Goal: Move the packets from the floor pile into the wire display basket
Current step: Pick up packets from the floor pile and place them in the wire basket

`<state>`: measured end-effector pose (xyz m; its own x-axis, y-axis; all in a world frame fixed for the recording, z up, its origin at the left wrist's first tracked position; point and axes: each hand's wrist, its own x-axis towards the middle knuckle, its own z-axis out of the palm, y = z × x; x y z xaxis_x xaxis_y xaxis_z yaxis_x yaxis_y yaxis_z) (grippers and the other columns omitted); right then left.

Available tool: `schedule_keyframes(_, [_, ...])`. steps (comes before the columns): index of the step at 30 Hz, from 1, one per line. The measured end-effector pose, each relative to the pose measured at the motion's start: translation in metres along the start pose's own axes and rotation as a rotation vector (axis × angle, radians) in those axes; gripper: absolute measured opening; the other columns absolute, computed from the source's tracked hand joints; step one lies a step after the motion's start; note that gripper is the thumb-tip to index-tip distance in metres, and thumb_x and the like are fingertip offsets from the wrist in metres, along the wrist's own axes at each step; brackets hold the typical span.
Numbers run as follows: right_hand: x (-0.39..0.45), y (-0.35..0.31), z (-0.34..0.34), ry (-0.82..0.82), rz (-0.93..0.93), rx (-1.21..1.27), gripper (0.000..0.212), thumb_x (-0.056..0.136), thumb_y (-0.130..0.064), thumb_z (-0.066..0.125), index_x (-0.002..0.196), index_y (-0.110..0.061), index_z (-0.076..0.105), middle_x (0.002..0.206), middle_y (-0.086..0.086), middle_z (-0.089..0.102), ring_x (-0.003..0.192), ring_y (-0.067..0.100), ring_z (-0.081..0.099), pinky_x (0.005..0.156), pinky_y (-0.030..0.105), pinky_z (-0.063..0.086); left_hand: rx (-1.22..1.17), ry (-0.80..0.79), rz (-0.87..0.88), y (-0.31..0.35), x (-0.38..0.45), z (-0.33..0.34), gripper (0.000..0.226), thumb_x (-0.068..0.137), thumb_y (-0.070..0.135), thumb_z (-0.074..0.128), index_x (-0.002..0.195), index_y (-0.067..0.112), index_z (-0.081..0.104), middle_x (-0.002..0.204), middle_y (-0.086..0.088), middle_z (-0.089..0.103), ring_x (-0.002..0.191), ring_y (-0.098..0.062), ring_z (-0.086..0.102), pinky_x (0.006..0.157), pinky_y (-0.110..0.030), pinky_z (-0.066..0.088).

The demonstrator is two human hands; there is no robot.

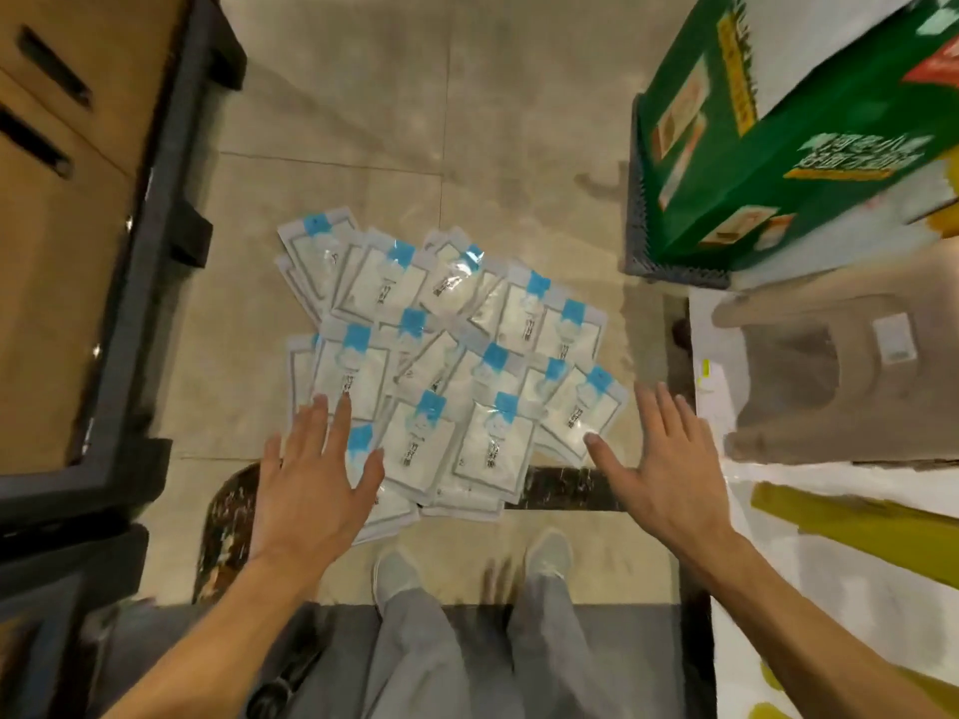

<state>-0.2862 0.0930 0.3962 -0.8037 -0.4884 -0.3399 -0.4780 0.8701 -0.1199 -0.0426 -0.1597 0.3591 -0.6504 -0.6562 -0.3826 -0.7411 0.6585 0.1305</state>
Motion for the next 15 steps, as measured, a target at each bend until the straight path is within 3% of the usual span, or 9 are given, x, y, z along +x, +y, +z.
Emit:
schedule_keyframes(7, [0.08,0.031,0.201,-0.087,0.015,-0.041,0.098,0.093,-0.082,0.031,0.165,-0.02,0.008,0.172,0.008,0.014,0.158,0.031,0.014,0.128,0.052,0.015,0.049,-0.031,-0.009,-0.023,0.092,0.181,0.073,0.103,0.06,0.017,0.164,0.02,0.01,0.171,-0.007,0.011,0.157,-0.023,0.014,0.126,-0.048,0.014])
schedule_keyframes(15, [0.132,0.053,0.395,-0.113,0.074,0.042,0.112,0.085,-0.085,0.037,0.165,-0.016,-0.002,0.173,0.012,0.004,0.159,0.03,0.002,0.129,0.05,0.006,0.014,-0.036,-0.1,-0.056,0.164,0.369,0.081,0.102,0.06,0.027,0.163,0.013,0.005,0.172,-0.007,0.0,0.158,-0.022,0.002,0.126,-0.049,0.008])
